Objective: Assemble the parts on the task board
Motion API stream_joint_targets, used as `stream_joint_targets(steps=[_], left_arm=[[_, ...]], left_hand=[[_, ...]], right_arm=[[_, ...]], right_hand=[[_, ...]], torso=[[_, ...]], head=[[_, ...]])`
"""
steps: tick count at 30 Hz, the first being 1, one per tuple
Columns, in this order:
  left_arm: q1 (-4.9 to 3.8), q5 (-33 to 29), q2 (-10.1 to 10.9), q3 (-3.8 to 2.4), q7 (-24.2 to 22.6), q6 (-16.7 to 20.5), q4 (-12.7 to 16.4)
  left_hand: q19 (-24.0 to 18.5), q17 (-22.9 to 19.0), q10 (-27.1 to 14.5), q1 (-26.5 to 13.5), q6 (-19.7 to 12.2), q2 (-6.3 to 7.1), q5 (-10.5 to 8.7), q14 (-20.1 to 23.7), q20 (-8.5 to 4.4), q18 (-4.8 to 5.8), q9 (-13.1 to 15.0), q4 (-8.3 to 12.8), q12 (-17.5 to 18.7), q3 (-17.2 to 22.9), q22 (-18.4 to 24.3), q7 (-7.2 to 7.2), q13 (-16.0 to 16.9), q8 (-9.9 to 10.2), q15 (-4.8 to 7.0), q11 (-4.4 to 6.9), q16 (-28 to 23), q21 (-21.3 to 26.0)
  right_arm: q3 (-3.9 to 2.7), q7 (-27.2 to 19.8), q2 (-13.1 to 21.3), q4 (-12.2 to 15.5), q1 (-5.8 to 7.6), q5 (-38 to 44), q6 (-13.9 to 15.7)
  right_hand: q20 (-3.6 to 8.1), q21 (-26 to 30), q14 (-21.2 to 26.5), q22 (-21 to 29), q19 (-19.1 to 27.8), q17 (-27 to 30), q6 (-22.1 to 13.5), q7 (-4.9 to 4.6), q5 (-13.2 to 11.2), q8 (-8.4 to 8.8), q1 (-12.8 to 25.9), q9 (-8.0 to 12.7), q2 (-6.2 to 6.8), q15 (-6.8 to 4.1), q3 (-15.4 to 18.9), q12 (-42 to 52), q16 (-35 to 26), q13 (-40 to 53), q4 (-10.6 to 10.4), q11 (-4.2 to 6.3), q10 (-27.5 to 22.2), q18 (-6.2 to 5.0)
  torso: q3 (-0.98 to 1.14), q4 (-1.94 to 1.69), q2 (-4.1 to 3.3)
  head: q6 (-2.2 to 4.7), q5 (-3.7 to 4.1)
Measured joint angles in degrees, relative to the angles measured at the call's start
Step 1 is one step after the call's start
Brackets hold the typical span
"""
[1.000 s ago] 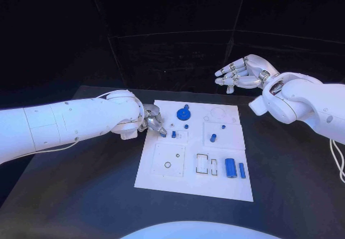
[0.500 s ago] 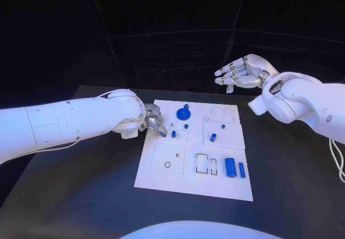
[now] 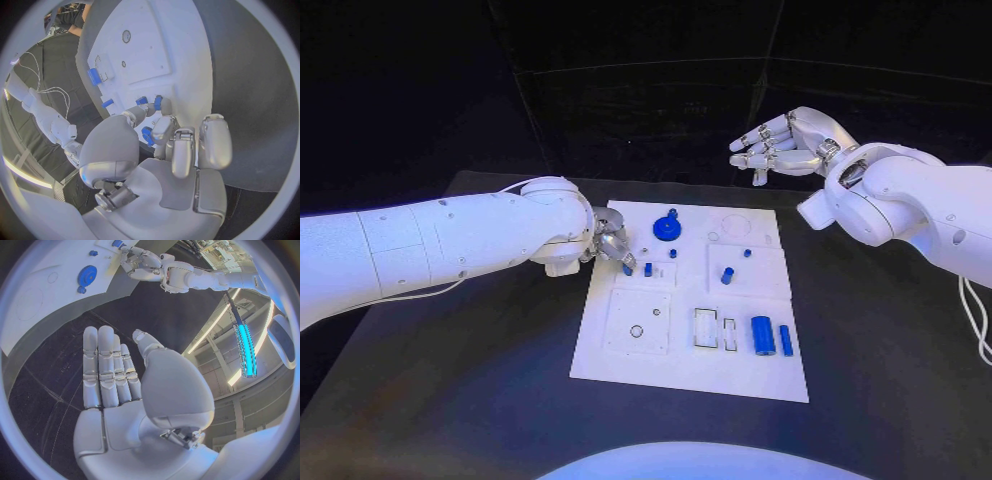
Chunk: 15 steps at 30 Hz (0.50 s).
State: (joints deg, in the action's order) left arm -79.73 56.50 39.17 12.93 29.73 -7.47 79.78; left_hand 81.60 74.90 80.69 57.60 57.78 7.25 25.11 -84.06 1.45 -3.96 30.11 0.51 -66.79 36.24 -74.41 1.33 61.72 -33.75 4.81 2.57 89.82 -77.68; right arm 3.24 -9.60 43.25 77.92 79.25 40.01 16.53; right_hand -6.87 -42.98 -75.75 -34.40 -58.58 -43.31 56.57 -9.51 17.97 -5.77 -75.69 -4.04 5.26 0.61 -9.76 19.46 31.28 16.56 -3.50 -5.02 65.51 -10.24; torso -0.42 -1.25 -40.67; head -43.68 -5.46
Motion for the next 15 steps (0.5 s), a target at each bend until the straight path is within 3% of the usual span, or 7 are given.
stream_joint_targets(steps=[9, 12, 15], left_arm=[[0.07, -0.1, -0.2, 0.05, 0.1, -0.3, -0.3], [0.21, -0.1, -0.2, 0.14, 0.1, -0.4, -0.3], [0.28, -0.1, -0.1, 0.19, 0.2, -0.4, -0.3]], left_hand=[[0.0, 0.0, 0.1, -1.6, 0.7, -1.58, -0.25, 0.1, 0.0, 0.0, -0.5, -2.1, 0.0, -3.7, -0.3, -0.29, 0.1, 0.4, 0.13, 0.11, 0.0, 0.0], [0.2, 0.0, 0.2, -2.2, 1.4, -2.0, -0.23, 0.2, -0.16, 0.0, -0.7, -3.2, 0.0, -6.7, -0.4, -0.42, 0.1, 0.8, 0.21, 0.21, 0.0, 0.0], [0.2, 0.0, 0.2, -2.7, 1.5, -1.48, -0.21, 0.1, -0.16, 0.0, -0.9, -4.1, -0.2, -10.1, -0.5, -0.5, 0.1, 1.1, 0.32, 0.21, 0.0, 0.0]], right_arm=[[0.0, 0.0, 0.0, 0.0, 0.0, 0.0, 0.0], [0.0, 0.0, 0.0, 0.0, 0.0, 0.0, 0.0], [0.0, 0.0, 0.0, 0.0, 0.0, 0.0, 0.0]], right_hand=[[0.0, 0.0, 0.0, 0.0, 0.0, 0.0, 0.0, 0.0, 0.0, 0.0, 0.0, 0.0, 0.0, 0.0, 0.0, 0.0, 0.0, 0.0, 0.0, 0.0, 0.0, 0.0], [0.0, 0.0, 0.0, 0.0, 0.0, 0.0, 0.0, 0.0, 0.0, 0.0, 0.0, 0.0, 0.0, 0.0, 0.0, 0.0, 0.0, 0.0, 0.0, 0.0, 0.0, 0.0], [0.0, 0.0, 0.0, 0.0, 0.0, 0.0, 0.0, 0.0, 0.0, 0.0, 0.0, 0.0, 0.0, 0.0, 0.0, 0.0, 0.0, 0.0, 0.0, 0.0, 0.0, 0.0]], torso=[[-0.03, 0.0, 0.03], [-0.05, -0.01, 0.03], [-0.06, -0.03, 0.03]], head=[[-0.03, 0.08], [-0.04, 0.12], [-0.04, 0.13]])
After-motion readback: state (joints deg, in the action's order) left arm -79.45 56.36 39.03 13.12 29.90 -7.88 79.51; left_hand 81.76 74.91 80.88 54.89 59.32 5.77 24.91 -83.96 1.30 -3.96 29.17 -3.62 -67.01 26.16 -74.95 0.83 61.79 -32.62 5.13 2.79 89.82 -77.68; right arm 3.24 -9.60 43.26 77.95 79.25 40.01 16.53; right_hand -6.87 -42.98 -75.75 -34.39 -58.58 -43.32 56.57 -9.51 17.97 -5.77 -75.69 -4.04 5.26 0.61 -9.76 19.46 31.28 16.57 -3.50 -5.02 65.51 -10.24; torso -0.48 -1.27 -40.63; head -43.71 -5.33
